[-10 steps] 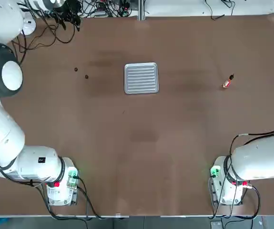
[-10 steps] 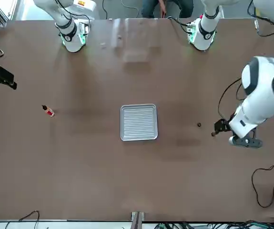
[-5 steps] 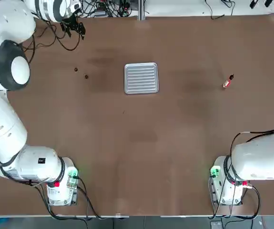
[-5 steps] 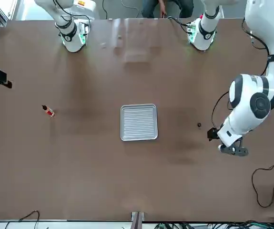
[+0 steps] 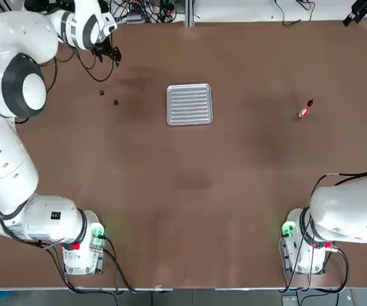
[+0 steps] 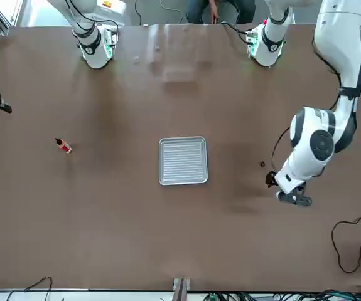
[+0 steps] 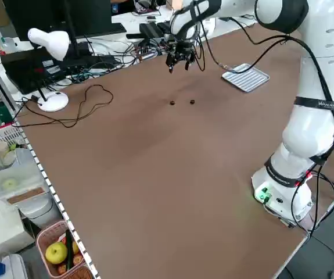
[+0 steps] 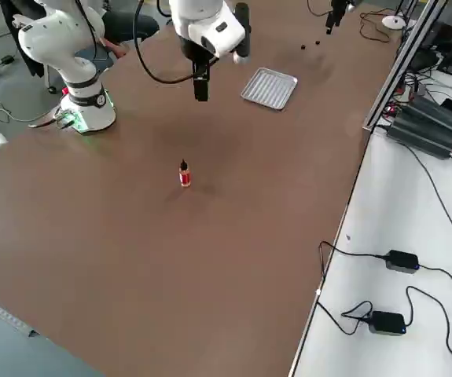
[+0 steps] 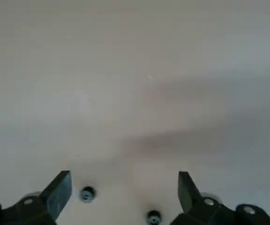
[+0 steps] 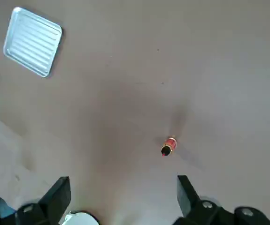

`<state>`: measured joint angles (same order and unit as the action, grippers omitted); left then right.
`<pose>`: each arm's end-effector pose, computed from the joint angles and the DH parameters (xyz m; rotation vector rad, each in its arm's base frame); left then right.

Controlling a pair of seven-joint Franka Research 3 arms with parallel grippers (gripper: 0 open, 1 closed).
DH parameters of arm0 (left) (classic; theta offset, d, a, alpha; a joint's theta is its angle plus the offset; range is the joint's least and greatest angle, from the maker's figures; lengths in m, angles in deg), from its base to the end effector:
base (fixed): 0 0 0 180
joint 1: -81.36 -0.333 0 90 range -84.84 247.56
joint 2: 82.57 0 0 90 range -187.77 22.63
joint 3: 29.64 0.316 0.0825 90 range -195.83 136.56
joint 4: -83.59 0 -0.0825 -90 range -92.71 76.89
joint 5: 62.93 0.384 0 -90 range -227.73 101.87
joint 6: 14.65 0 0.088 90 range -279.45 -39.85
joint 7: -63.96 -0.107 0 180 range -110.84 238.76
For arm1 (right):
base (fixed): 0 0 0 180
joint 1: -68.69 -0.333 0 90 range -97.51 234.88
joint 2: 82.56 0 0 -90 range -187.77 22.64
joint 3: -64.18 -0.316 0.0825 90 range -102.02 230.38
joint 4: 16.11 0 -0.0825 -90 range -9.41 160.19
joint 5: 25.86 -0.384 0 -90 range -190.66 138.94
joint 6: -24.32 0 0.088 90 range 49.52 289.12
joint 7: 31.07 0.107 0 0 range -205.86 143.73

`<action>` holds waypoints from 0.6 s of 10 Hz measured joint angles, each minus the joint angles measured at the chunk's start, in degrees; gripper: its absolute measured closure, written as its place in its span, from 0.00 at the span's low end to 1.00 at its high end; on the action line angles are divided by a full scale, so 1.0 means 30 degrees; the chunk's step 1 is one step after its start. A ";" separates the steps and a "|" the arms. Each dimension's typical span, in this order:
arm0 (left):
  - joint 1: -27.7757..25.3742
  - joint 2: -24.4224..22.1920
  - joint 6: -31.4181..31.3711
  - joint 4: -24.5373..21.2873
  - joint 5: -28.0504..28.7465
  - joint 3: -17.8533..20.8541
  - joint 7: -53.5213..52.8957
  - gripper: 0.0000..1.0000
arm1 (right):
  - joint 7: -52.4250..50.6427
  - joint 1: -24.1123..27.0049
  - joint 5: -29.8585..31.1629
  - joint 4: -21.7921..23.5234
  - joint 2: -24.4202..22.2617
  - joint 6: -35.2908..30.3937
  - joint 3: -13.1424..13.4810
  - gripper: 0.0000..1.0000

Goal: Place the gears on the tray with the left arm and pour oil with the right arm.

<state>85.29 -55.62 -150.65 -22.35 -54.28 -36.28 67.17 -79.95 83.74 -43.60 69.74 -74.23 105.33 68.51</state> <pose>0.6384 -0.1122 0.2762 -3.0728 0.3394 -0.1013 0.5583 -0.1546 0.5693 -2.6704 -0.7213 0.0290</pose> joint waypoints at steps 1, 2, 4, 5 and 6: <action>0.0455 0.0005 -0.0100 -0.0442 0.0002 -0.0013 0.0012 0.00 | -0.1271 0.0495 -0.0967 0.0532 0.0029 0.0020 0.0002 0.00; 0.0927 0.0004 -0.0108 -0.0762 0.0003 -0.0023 0.0039 0.00 | -0.2369 0.0980 -0.1639 0.1151 0.0140 0.0058 0.0004 0.00; 0.1609 0.0010 -0.0109 -0.1429 0.0004 -0.0027 0.0332 0.00 | -0.4432 0.1605 -0.2750 0.2046 0.0648 0.0081 -0.0001 0.00; 0.1708 0.0011 -0.0240 -0.1794 0.0006 -0.0027 0.0446 0.00 | -0.5726 0.1889 -0.3165 0.2490 0.0878 0.0070 0.0001 0.00; 0.1716 0.0011 -0.0515 -0.2163 0.0007 -0.0023 0.0484 0.00 | -0.7085 0.2190 -0.3469 0.2955 0.1094 0.0072 0.0001 0.00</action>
<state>90.44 -55.59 -152.19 -28.84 -54.26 -36.35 68.62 -101.20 90.31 -54.01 78.60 -70.95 105.54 68.52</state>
